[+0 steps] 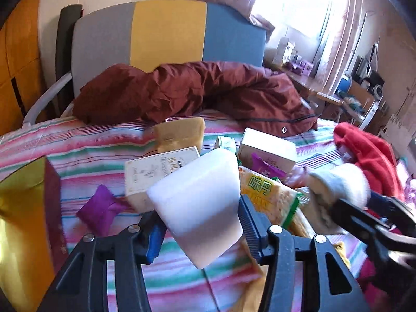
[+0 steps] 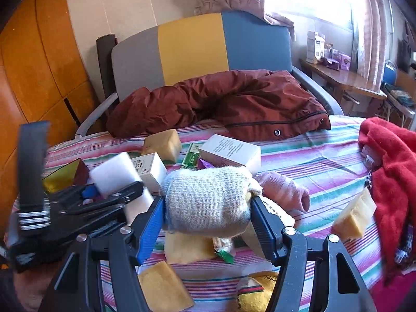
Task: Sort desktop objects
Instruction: 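Grasp the white foam block with the left gripper while the right holds the roll, then carry both items over the gold tray and open both grippers to drop them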
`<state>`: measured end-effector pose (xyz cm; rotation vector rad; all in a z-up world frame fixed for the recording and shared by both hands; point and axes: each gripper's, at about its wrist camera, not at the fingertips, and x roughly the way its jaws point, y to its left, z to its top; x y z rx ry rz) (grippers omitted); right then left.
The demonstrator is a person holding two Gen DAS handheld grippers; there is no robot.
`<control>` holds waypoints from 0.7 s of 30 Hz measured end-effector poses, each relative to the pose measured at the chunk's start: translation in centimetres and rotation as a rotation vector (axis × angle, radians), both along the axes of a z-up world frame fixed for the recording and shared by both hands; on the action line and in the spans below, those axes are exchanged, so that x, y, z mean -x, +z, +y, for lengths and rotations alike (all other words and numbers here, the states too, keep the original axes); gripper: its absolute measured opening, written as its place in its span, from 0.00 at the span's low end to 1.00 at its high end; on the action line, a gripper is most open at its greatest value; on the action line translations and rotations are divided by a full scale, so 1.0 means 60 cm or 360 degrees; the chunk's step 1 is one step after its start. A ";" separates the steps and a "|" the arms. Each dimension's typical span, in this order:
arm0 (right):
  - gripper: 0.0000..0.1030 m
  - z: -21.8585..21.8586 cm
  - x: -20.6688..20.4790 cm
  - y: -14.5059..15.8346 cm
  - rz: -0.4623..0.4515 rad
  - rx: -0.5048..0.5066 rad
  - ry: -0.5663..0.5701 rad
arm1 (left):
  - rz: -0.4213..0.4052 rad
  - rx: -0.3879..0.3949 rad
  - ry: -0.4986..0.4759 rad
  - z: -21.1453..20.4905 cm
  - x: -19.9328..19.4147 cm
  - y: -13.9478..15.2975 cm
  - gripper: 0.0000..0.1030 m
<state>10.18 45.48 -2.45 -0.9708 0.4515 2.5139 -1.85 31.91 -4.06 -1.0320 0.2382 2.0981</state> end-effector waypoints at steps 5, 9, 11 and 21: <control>0.64 -0.024 0.007 0.001 0.0018 0.0020 0.0104 | 0.0058 -0.0025 0.0096 -0.089 0.001 0.034 0.52; 0.64 -0.061 0.019 0.006 0.0032 0.0119 0.0254 | 0.0104 -0.0005 0.0211 -0.179 0.016 0.052 0.52; 0.64 -0.087 0.031 0.012 0.0024 0.0149 0.0322 | 0.0111 0.0003 0.0282 -0.225 0.031 0.058 0.52; 0.64 -0.269 0.172 0.034 -0.0043 0.0292 0.0753 | 0.0188 0.0224 0.0674 -0.422 0.145 0.036 0.53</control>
